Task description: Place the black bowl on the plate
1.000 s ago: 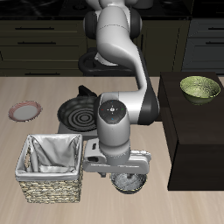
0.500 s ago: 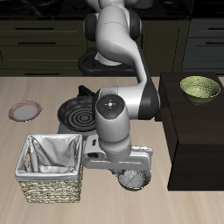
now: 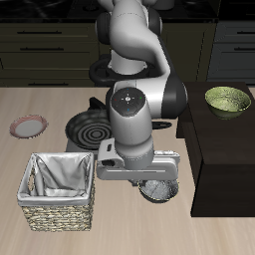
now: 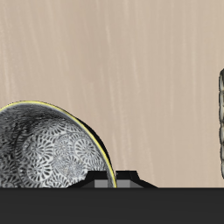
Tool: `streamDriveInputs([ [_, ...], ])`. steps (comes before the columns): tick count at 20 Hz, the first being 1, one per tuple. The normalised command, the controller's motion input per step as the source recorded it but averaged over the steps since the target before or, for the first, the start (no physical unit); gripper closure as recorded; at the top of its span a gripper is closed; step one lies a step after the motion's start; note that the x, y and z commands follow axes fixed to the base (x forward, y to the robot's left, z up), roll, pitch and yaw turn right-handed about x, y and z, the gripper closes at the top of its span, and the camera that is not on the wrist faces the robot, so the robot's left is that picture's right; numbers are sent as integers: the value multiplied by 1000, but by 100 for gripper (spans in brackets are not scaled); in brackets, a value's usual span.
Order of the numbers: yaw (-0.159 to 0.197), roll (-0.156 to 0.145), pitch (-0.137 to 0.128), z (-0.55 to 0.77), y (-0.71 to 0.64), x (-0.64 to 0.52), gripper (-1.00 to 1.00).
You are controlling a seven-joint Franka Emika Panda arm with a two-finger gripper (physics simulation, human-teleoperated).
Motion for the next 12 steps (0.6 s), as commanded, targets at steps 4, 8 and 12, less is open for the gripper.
streamDriveInputs([
  [4, 36, -23, -74, 455, -176, -230, 100],
  [8, 80, 5, -115, 641, -199, -392, 100],
  [12, 57, -5, -32, 290, -162, -305, 100],
])
